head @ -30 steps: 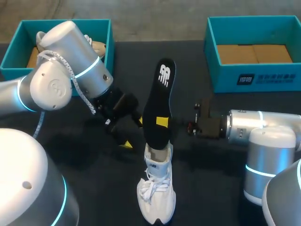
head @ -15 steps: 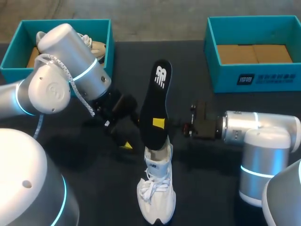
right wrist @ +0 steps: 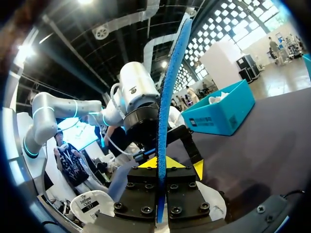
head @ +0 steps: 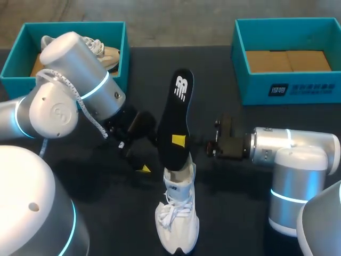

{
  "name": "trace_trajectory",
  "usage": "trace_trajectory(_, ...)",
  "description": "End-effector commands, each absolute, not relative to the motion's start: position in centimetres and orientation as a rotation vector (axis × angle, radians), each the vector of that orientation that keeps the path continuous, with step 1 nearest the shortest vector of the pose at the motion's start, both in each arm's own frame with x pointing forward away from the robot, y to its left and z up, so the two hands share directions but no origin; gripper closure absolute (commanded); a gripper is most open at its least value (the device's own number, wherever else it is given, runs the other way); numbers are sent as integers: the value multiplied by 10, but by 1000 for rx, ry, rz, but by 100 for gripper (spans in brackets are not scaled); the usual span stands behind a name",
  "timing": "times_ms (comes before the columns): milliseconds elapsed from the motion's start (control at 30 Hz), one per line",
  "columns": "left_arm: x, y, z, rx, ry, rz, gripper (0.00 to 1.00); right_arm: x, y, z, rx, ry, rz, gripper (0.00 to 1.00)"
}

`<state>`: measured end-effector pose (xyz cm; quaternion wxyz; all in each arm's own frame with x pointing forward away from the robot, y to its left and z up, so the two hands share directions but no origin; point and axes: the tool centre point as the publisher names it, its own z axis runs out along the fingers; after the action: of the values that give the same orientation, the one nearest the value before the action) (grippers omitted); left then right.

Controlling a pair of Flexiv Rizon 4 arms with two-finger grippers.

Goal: Take the shoe out of the shoebox, open the shoe tongue, remove and reinsert the insole, then place the shoe into the shoebox

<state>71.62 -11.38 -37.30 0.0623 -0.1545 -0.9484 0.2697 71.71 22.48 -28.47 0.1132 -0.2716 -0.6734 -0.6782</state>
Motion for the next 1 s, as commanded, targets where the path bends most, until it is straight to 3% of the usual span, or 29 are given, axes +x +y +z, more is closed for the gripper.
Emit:
trace_trajectory(33,715,-111,-374,-471,-2862,829,0,716,224,-283,-803,-1982,-1990,100)
trace_trajectory(1000,716,-109,-370,-514,-2842,826,0,730,212,-285,-716,-2031,-1962,100)
